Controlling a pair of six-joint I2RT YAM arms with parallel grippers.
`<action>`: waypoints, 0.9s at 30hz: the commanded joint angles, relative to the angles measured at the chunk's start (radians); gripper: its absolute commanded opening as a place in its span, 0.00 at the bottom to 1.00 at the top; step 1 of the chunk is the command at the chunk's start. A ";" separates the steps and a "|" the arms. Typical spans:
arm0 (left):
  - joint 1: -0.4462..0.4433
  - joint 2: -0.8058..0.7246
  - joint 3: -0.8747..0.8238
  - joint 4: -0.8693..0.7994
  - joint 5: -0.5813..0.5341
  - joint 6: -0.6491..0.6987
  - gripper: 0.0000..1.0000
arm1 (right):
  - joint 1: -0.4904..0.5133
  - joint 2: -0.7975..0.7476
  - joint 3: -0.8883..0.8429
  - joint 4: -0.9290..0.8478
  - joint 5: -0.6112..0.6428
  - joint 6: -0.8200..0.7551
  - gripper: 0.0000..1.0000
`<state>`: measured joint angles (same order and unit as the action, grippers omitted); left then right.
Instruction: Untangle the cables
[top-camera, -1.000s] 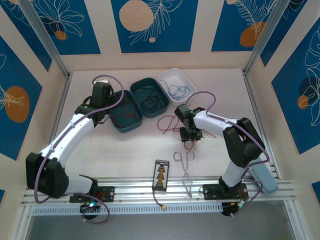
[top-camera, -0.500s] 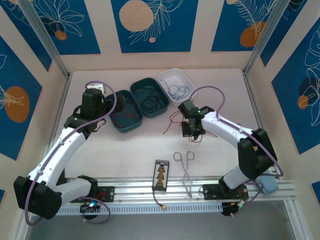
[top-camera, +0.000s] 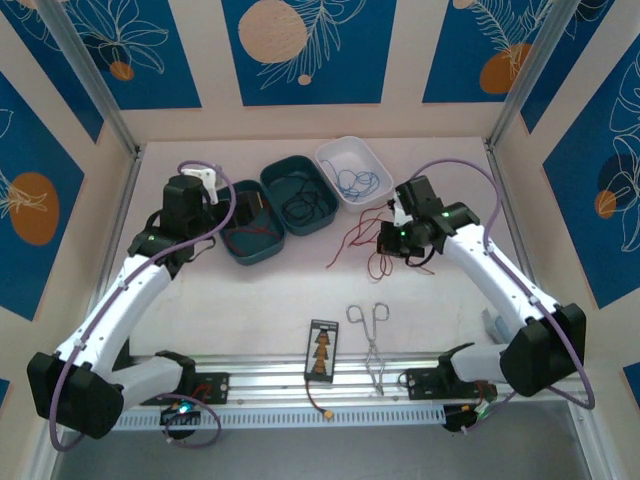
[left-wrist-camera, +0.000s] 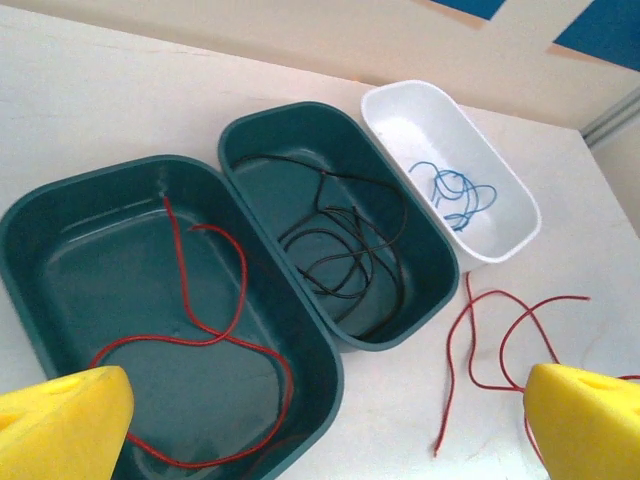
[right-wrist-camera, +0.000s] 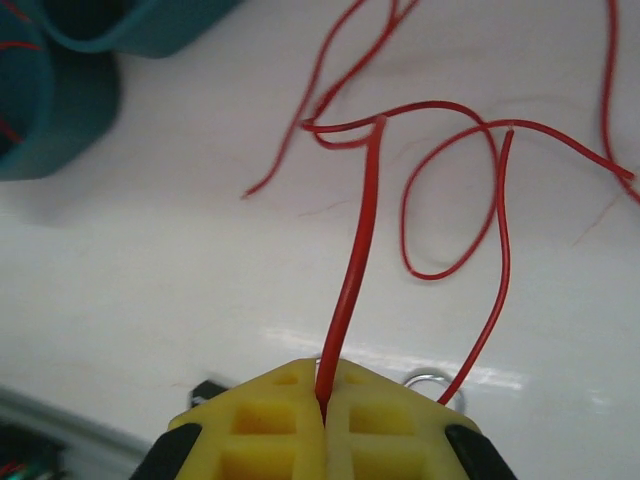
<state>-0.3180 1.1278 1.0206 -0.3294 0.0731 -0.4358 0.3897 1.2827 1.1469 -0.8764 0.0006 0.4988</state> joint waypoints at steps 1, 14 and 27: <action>0.007 0.025 0.000 0.029 0.078 0.013 1.00 | -0.030 -0.075 0.053 -0.008 -0.212 0.004 0.00; 0.000 0.056 -0.028 0.169 0.214 -0.002 1.00 | -0.113 -0.130 0.263 -0.032 -0.395 -0.017 0.00; -0.073 0.062 -0.080 0.390 0.457 0.134 0.96 | -0.176 -0.173 0.302 0.023 -0.509 0.026 0.00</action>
<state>-0.3485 1.1812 0.9558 -0.0269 0.4244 -0.3889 0.2222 1.1473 1.4193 -0.8524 -0.4641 0.5068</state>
